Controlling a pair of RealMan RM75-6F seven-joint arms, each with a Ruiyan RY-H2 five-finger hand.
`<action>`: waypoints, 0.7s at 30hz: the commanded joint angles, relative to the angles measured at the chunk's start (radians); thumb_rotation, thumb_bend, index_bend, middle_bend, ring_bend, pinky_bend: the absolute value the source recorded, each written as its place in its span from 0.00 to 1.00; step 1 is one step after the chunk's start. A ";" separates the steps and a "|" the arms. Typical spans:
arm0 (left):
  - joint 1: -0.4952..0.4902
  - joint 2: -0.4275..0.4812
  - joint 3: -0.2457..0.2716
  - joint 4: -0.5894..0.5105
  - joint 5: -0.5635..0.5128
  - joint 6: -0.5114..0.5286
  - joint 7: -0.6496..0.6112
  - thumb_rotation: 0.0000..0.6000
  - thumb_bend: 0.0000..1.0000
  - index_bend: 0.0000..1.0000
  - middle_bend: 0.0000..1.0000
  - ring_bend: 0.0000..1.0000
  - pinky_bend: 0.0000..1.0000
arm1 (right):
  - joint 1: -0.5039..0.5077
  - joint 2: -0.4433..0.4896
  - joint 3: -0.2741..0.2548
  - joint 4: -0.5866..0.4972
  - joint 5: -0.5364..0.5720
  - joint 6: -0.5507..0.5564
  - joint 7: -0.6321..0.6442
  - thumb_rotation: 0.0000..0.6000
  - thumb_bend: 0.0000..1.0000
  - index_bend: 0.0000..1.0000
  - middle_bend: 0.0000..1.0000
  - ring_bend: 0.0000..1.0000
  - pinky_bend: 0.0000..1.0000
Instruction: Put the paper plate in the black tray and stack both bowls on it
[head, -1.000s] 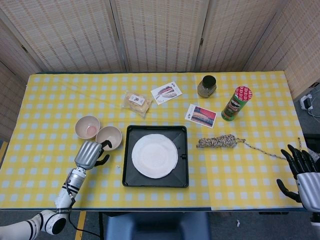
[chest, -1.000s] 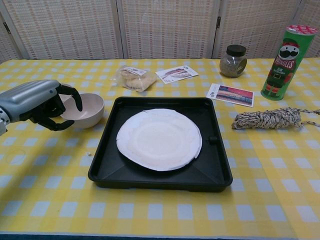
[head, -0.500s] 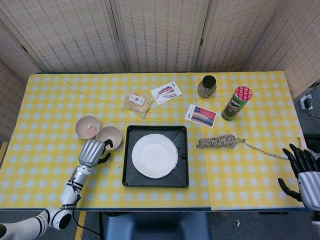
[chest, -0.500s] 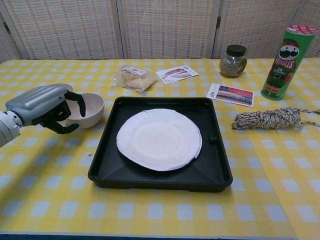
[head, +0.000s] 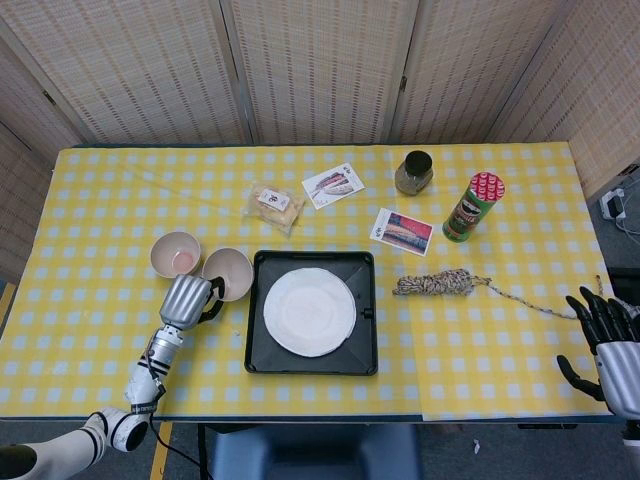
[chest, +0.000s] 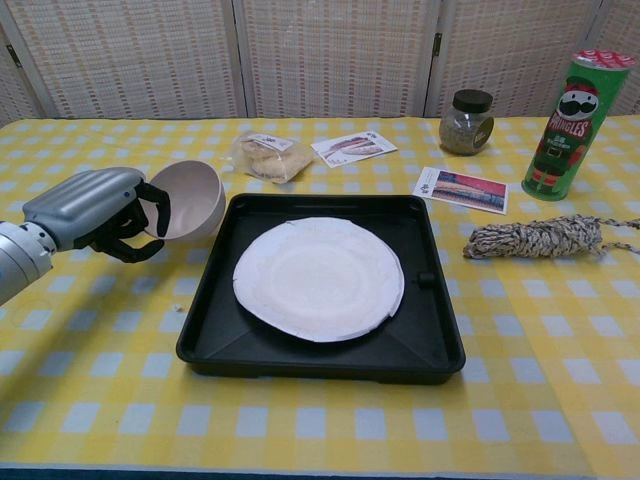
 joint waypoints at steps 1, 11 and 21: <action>0.002 -0.005 0.003 0.005 0.009 0.012 -0.009 1.00 0.46 0.63 1.00 1.00 1.00 | 0.000 0.000 0.000 0.000 0.001 -0.001 -0.001 1.00 0.38 0.00 0.00 0.00 0.00; 0.021 0.031 0.024 -0.095 0.068 0.097 0.026 1.00 0.46 0.62 1.00 1.00 1.00 | 0.000 -0.001 -0.006 -0.003 -0.010 0.001 -0.007 1.00 0.38 0.00 0.00 0.00 0.00; -0.002 0.077 0.021 -0.320 0.120 0.123 0.210 1.00 0.46 0.62 1.00 1.00 1.00 | -0.002 0.005 -0.022 -0.006 -0.041 0.010 0.006 1.00 0.38 0.00 0.00 0.00 0.00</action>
